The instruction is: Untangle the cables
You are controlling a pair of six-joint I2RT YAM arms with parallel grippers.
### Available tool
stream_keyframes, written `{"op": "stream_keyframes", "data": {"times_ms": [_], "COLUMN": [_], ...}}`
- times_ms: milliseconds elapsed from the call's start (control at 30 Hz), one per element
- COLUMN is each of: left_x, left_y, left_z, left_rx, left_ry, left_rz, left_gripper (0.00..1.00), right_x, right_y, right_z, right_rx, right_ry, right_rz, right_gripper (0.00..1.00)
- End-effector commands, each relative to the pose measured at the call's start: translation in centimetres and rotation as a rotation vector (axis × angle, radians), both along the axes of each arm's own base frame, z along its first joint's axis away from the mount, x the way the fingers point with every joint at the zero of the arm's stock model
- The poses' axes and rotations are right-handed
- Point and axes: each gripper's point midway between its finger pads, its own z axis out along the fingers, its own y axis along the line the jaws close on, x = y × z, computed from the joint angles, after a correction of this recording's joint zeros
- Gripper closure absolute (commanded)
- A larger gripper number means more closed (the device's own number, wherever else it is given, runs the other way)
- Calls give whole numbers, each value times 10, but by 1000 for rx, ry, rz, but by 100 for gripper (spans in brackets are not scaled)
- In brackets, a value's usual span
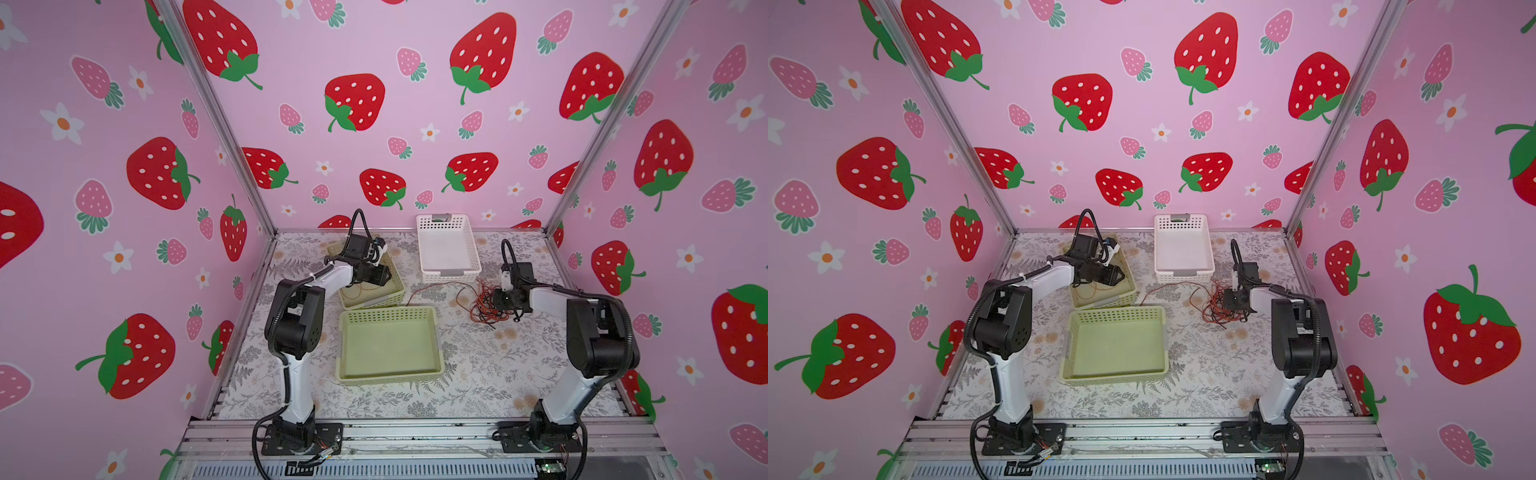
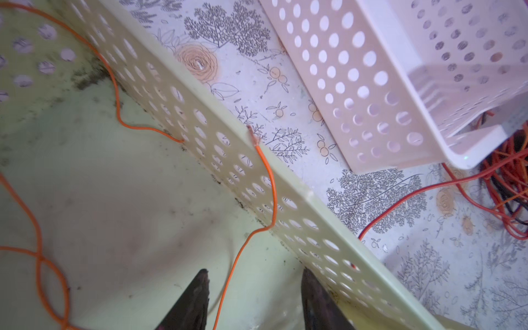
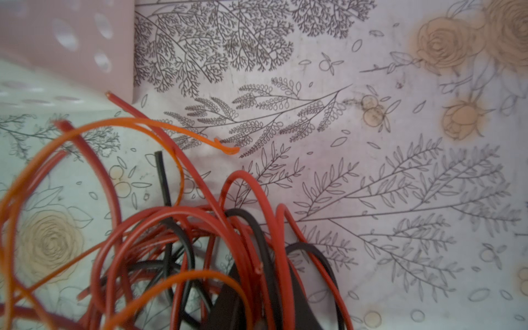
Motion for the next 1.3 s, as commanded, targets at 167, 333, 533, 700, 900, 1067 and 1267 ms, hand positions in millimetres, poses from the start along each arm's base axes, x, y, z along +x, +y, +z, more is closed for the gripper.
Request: {"op": "stream_keyframes", "data": {"times_ms": [167, 333, 533, 700, 900, 1067, 1267], "left_x": [34, 46, 39, 22, 8, -5, -1], "left_y": [-19, -18, 4, 33, 66, 92, 71], "left_z": [1, -4, 18, 59, 68, 56, 34], "left_rx": [-62, -27, 42, 66, 18, 13, -28], "left_ry": [-27, -34, -101, -176, -127, -57, 18], "left_rz": [27, 89, 172, 244, 350, 436, 362], "left_gripper": [44, 64, 100, 100, 100, 100, 100], "right_x": [-37, -36, -36, -31, -24, -27, -30], "right_y": [0, -1, -3, -7, -11, -14, -13], "right_z": [-31, -33, -37, -39, -38, -37, -40], "right_rx": [-20, -31, -42, -49, -53, -55, -55], "right_ry": [169, 174, 188, 190, 185, 187, 196], "right_rz": [16, 17, 13, 5, 5, 4, 9], "right_gripper": [78, 78, 79, 79, 79, 79, 79]}}
